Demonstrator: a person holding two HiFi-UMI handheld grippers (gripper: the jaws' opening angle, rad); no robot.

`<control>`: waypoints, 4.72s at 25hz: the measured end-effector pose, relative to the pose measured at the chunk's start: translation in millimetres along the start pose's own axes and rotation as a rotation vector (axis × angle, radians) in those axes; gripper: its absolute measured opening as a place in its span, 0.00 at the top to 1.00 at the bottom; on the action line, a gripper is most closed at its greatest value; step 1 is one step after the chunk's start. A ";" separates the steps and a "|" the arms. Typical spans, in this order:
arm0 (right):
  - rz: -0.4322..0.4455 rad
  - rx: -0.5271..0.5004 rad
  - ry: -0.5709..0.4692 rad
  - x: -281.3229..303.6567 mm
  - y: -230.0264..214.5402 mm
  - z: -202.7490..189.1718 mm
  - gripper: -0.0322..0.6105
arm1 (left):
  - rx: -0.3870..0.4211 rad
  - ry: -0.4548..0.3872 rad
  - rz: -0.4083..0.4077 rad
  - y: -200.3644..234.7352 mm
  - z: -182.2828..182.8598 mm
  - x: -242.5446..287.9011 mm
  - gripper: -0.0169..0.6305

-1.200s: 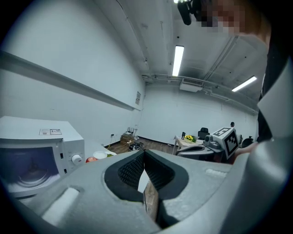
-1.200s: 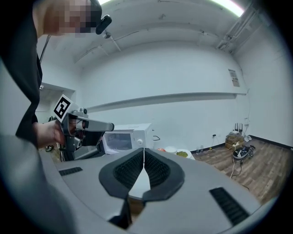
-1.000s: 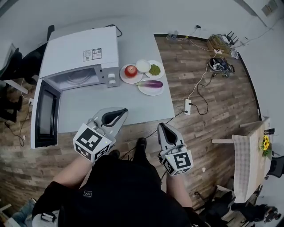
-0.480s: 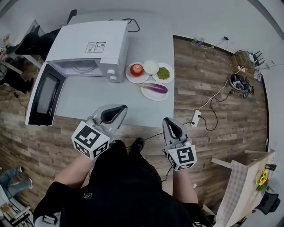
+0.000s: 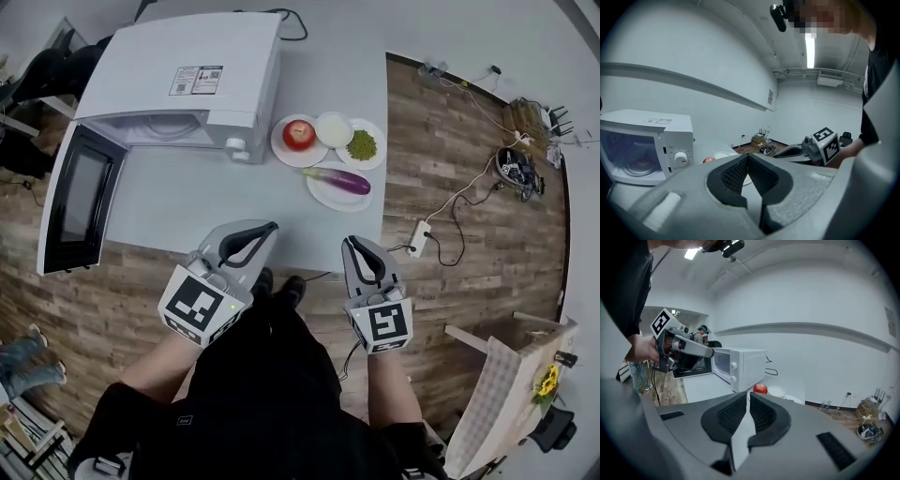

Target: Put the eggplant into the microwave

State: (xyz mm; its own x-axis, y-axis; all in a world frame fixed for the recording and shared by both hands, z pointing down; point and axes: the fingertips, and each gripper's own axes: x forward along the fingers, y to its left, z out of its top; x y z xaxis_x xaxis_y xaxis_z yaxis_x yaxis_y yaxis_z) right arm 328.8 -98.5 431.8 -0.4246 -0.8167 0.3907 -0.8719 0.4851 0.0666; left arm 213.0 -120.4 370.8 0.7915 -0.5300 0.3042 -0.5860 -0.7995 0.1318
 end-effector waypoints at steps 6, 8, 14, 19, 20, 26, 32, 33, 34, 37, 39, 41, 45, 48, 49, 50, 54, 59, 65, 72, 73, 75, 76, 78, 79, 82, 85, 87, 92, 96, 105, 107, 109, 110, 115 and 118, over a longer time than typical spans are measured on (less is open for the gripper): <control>-0.024 -0.063 0.065 49.7 -8.5 -35.5 0.90 | 0.040 0.019 -0.004 24.1 -31.4 26.7 0.96; -0.025 -0.092 0.097 64.0 -10.9 -51.8 0.86 | 0.028 0.027 -0.003 32.0 -42.8 34.9 0.96; -0.042 -0.200 0.211 98.0 -23.8 -101.2 0.80 | 0.006 0.058 -0.008 46.4 -76.0 58.3 0.96; -0.049 -0.294 0.281 118.7 -38.7 -130.1 0.75 | 0.005 0.064 -0.001 53.1 -97.6 79.3 0.96; -0.047 -0.310 0.294 122.2 -40.1 -134.8 0.75 | 0.003 0.063 -0.002 54.2 -100.8 82.7 0.96; -0.042 -0.466 0.372 131.0 -41.7 -156.9 0.72 | -0.008 0.062 0.009 57.4 -110.7 90.4 0.96; -0.074 -0.456 0.384 136.9 -49.8 -160.8 0.73 | -0.034 0.061 0.021 60.9 -115.0 88.2 0.96; -0.077 -0.468 0.388 138.2 -50.3 -160.2 0.73 | -0.036 0.061 0.023 61.6 -115.2 87.3 0.96; -0.078 -0.483 0.392 139.5 -50.3 -159.6 0.73 | -0.037 0.062 0.024 62.1 -115.5 86.4 0.96; -0.074 -0.513 0.405 143.4 -48.3 -158.4 0.75 | -0.044 0.059 0.029 65.0 -115.9 84.0 0.96; -0.074 -0.527 0.414 146.2 -46.8 -157.7 0.77 | -0.053 0.055 0.037 69.2 -116.1 82.3 0.96; -0.077 -0.551 0.421 149.6 -45.7 -157.1 0.79 | -0.059 0.052 0.046 73.9 -116.7 80.7 0.96; -0.083 -0.562 0.426 157.1 -44.2 -155.7 0.84 | -0.059 0.053 0.053 78.7 -120.6 77.1 0.96; -0.093 -0.573 0.437 161.4 -44.2 -154.0 0.84 | -0.066 0.056 0.059 81.6 -124.3 74.8 0.96; -0.098 -0.598 0.446 162.0 -43.8 -154.1 0.85 | -0.068 0.056 0.061 82.4 -125.0 74.2 0.96; -0.104 -0.628 0.458 162.2 -43.2 -154.5 0.86 | -0.069 0.056 0.063 82.7 -125.5 73.6 0.96; -0.129 -0.717 0.495 161.5 -42.2 -156.8 0.87 | -0.061 0.058 0.061 81.8 -126.2 72.4 0.96; -0.206 -0.849 0.495 155.6 -41.5 -160.6 0.88 | -0.048 0.054 0.060 81.3 -126.9 69.8 0.96; -0.318 -0.976 0.466 145.5 -42.1 -161.9 0.90 | -0.051 0.058 0.058 78.6 -136.1 65.7 0.96; -0.418 -1.036 0.412 130.2 -41.9 -159.2 0.91 | -0.034 0.067 0.052 72.8 -139.0 62.5 0.96; -0.427 -1.045 0.405 128.2 -41.0 -158.4 0.91 | -0.029 0.066 0.050 71.9 -137.7 62.5 0.96; -0.440 -1.062 0.393 124.5 -38.8 -157.4 0.91 | -0.016 0.059 0.046 70.0 -133.3 62.7 0.96; -0.445 -1.071 0.390 122.8 -37.9 -157.2 0.91 | -0.009 0.055 0.044 69.1 -130.6 62.8 0.96; -0.453 -1.086 0.384 119.9 -36.2 -156.9 0.91 | 0.002 0.049 0.041 67.5 -126.5 62.9 0.96; -0.457 -1.095 0.379 118.4 -35.4 -156.3 0.91 | 0.005 0.049 0.040 66.9 -125.4 62.8 0.96; -0.471 -1.127 0.362 114.4 -34.0 -151.7 0.91 | 0.006 0.051 0.040 65.8 -123.7 63.0 0.96; -0.479 -1.154 0.342 112.5 -33.0 -142.0 0.91 | 0.011 0.050 0.043 66.0 -119.9 62.5 0.96; -0.481 -1.154 0.328 107.8 -31.6 -131.6 0.91 | 0.013 0.048 0.046 64.4 -113.6 59.8 0.96; -0.488 -1.162 0.273 87.1 -27.2 -92.3 0.91 | 0.064 0.024 0.069 58.1 -78.7 45.4 0.96; -0.481 -1.185 0.210 72.6 -22.9 -58.2 0.91 | 0.070 0.000 0.115 53.0 -49.2 30.8 0.96; -0.404 -1.232 0.043 55.3 6.5 8.5 0.91 | 0.053 -0.067 0.267 48.2 0.6 -14.7 0.96; -0.377 -1.242 -0.001 54.8 21.3 20.2 0.91 | 0.046 -0.084 0.312 49.5 6.5 -30.8 0.96; -0.349 -1.257 -0.038 56.4 36.3 28.9 0.91 | 0.033 -0.097 0.355 51.0 8.2 -47.6 0.96; -0.335 -1.266 -0.053 58.5 43.8 32.8 0.91 | 0.024 -0.101 0.375 52.5 7.3 -55.9 0.96; -0.278 -1.286 -0.122 72.7 87.8 58.4 0.91 | -0.004 -0.119 0.438 65.8 6.5 -95.4 0.96; -0.258 -1.296 -0.150 86.3 116.5 73.5 0.91 | 0.005 -0.124 0.446 78.0 6.3 -119.2 0.96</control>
State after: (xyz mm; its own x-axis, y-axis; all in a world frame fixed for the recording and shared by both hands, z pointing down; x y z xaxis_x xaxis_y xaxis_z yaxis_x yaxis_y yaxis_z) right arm 172.7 -135.5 405.7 -0.3787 -0.9154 0.1364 -0.1050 0.1889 0.9764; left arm 74.0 -121.4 338.8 0.4775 -0.8518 0.2155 -0.8732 -0.4873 0.0089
